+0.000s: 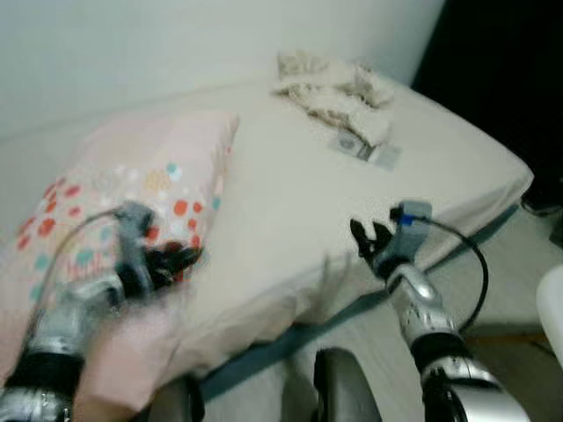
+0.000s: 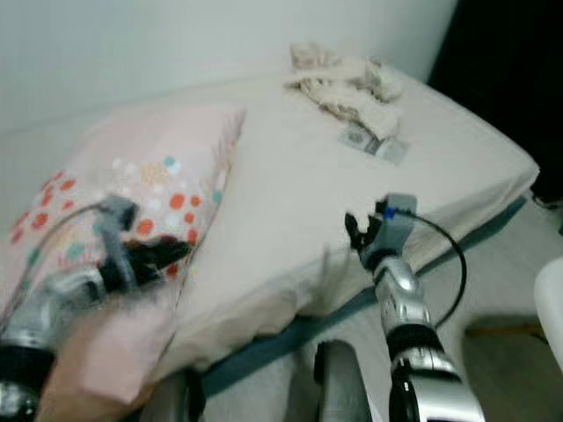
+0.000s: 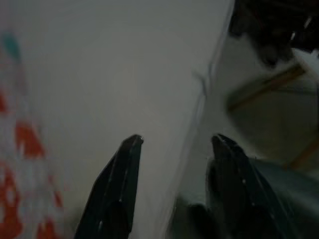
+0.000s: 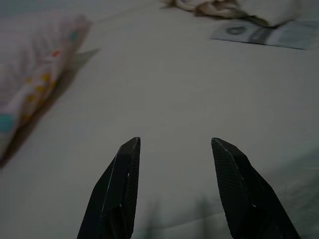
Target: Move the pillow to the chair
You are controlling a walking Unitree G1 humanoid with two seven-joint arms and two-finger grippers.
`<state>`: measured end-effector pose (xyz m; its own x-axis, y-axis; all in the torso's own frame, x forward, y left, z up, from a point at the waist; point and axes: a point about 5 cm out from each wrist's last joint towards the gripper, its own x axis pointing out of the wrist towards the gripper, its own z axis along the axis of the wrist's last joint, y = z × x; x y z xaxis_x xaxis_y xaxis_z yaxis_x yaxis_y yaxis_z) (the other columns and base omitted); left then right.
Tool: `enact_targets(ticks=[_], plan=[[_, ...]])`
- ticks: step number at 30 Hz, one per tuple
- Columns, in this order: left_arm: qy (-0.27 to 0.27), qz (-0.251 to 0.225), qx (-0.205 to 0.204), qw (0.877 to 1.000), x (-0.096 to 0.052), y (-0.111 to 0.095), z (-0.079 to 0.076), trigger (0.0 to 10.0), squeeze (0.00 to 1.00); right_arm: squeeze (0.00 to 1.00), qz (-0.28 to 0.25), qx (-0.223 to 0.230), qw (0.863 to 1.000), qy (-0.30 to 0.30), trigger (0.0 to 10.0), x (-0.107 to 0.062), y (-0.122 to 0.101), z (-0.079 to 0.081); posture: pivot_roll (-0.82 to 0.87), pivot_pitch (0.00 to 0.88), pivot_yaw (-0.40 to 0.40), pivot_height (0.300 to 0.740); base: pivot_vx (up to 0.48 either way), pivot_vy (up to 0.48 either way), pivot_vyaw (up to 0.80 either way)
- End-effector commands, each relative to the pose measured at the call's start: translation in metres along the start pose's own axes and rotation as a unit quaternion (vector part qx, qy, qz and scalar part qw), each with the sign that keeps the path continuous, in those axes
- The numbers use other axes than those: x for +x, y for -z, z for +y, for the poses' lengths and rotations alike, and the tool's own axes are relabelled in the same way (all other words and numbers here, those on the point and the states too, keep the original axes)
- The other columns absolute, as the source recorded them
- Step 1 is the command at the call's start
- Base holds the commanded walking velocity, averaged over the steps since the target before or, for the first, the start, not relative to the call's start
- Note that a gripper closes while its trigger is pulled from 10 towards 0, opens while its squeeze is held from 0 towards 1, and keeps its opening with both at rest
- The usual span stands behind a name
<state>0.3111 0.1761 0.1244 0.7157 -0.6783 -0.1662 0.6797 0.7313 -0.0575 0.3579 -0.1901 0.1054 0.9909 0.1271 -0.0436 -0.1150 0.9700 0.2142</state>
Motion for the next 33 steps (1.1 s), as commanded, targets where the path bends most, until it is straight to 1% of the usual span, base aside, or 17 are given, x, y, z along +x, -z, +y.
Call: enact_targets(ticks=[1,3,4,5,6,7,8,13,15,17,21,23,26,27,28,29,33], plan=[[-0.028,0.016,0.039,0.999,-0.001,0.005,0.003,10.0,0.00,0.00,0.005,0.000,1.000,-0.001,10.0,-0.002,0.004,0.000,-0.07,0.127,-0.039,0.590,0.000,0.000,0.00],[-0.100,0.044,0.121,0.987,-0.001,0.014,0.014,10.0,0.00,0.00,0.003,0.000,1.000,-0.001,10.0,-0.001,0.003,0.000,-0.06,0.123,-0.040,0.590,0.000,0.000,0.00],[-0.100,0.044,0.121,0.987,-0.001,0.014,0.014,10.0,0.00,0.00,0.003,0.000,1.000,-0.001,10.0,-0.001,0.003,0.000,-0.06,0.123,-0.040,0.590,0.000,0.000,0.00],[-0.153,0.059,0.169,0.972,-0.005,0.016,0.021,10.0,0.00,0.00,0.003,-0.001,1.000,-0.002,10.0,-0.001,0.003,0.001,-0.06,0.124,-0.040,0.590,0.000,0.000,0.00],[-0.223,0.080,0.252,0.938,-0.015,0.019,0.028,10.0,0.00,0.00,0.002,-0.001,1.000,-0.003,10.0,-0.001,0.003,0.002,-0.06,0.123,-0.041,0.590,0.000,0.000,0.00],[-0.223,0.080,0.252,0.938,-0.015,0.019,0.028,10.0,0.00,0.00,0.002,-0.001,1.000,-0.003,10.0,-0.001,0.003,0.002,-0.06,0.123,-0.041,0.590,0.000,0.000,0.00],[-0.238,0.090,0.278,0.926,-0.019,0.021,0.029,10.0,0.00,0.00,0.001,-0.001,1.000,-0.004,10.0,-0.001,0.004,0.003,-0.06,0.121,-0.041,0.590,0.000,0.000,0.00],[-0.257,0.144,0.306,0.905,-0.035,0.038,0.020,10.0,0.00,0.00,0.001,0.000,1.000,-0.007,10.0,-0.001,0.005,0.006,-0.06,0.122,-0.040,0.590,0.000,0.000,0.00],[-0.253,0.187,0.323,0.893,-0.044,0.056,0.018,10.0,0.00,0.00,0.000,0.001,1.000,-0.009,10.0,-0.001,0.005,0.007,-0.06,0.126,-0.043,0.590,0.000,0.000,0.00],[-0.247,0.209,0.320,0.890,-0.048,0.066,0.018,10.0,0.00,0.00,0.000,0.001,1.000,-0.010,10.0,-0.001,0.005,0.007,-0.06,0.127,-0.043,0.590,0.000,0.000,0.00],[-0.203,0.299,0.230,0.904,-0.063,0.107,0.013,10.0,0.00,0.00,0.004,0.001,1.000,-0.011,10.0,-0.001,0.005,0.005,-0.05,0.139,-0.052,0.590,0.000,0.000,0.00],[-0.204,0.308,0.234,0.899,-0.065,0.111,0.013,10.0,0.00,0.00,0.005,0.001,1.000,-0.012,10.0,-0.001,0.005,0.005,-0.05,0.139,-0.052,0.590,0.000,0.000,0.00],[-0.229,0.331,0.257,0.879,-0.072,0.114,0.021,10.0,0.00,0.00,0.005,0.000,1.000,-0.012,10.0,0.000,0.005,0.006,-0.05,0.138,-0.050,0.590,0.000,0.000,0.00],[-0.237,0.333,0.256,0.876,-0.073,0.113,0.024,6.5,0.00,0.00,0.004,0.001,1.000,-0.012,10.0,0.000,0.004,0.006,-0.05,0.137,-0.049,0.590,0.000,0.000,0.00],[-0.237,0.333,0.256,0.876,-0.073,0.113,0.024,6.5,0.00,0.00,0.004,0.001,1.000,-0.012,10.0,0.000,0.004,0.006,-0.05,0.137,-0.049,0.590,0.000,0.000,0.00],[-0.245,0.330,0.253,0.876,-0.074,0.111,0.026,0.0,0.00,0.00,0.003,0.001,1.000,-0.012,10.0,0.001,0.004,0.006,-0.05,0.137,-0.049,0.590,0.000,0.000,0.00],[-0.253,0.325,0.265,0.872,-0.076,0.103,0.036,0.0,0.00,0.00,0.002,0.001,1.000,-0.011,10.0,0.001,0.003,0.006,-0.05,0.137,-0.048,0.590,0.000,0.000,0.00]])
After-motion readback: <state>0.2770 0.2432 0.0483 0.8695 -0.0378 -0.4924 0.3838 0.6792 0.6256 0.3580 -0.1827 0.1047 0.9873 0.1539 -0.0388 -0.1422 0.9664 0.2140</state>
